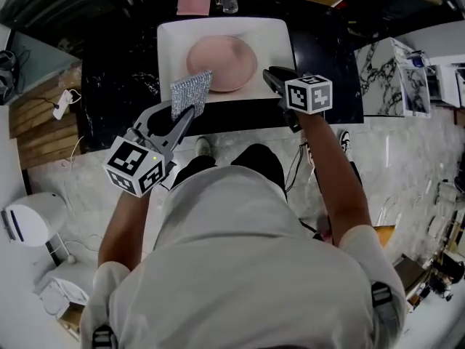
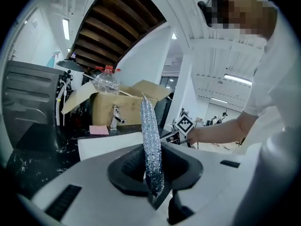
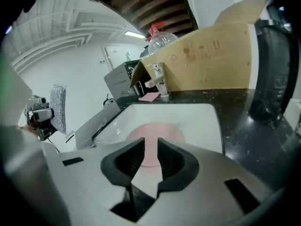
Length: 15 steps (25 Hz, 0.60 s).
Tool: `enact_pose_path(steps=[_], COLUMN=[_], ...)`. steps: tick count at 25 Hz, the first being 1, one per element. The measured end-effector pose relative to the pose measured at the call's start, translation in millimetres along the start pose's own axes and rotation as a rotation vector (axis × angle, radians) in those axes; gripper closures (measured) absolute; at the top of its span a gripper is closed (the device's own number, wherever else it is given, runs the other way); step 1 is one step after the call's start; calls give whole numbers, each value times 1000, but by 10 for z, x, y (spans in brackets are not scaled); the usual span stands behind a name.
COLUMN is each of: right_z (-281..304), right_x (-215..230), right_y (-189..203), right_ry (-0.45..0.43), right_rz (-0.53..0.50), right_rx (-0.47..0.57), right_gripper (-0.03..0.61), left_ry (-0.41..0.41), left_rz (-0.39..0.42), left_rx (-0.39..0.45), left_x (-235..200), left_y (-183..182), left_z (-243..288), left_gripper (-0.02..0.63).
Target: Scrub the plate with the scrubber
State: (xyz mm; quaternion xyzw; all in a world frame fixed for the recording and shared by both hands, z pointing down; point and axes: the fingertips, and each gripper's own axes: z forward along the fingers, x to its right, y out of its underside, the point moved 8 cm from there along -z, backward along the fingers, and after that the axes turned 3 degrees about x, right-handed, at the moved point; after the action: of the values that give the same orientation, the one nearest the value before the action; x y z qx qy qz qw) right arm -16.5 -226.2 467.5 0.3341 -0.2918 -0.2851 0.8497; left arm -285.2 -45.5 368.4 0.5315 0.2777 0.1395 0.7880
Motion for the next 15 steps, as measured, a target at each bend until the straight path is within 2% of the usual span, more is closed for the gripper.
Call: enact_pose_path(steps=[4,7,15], right_z=[463,751,1276], right_x=[193,423,855], right_y=[-49,-20,320], right_ry=[6,16,47], right_rz=[53,134,334], right_rx=[-103,-177,-356], right_gripper=[512,495,485], left_ry=[-7,-30,-76], left_rz=[-8,-8,-62], left_rx=[-10,-4,-6], left_x=[-219,-313,-363], left_y=[-34,-92,-56], left_z=[106,228,462], left_gripper=[543,543,543])
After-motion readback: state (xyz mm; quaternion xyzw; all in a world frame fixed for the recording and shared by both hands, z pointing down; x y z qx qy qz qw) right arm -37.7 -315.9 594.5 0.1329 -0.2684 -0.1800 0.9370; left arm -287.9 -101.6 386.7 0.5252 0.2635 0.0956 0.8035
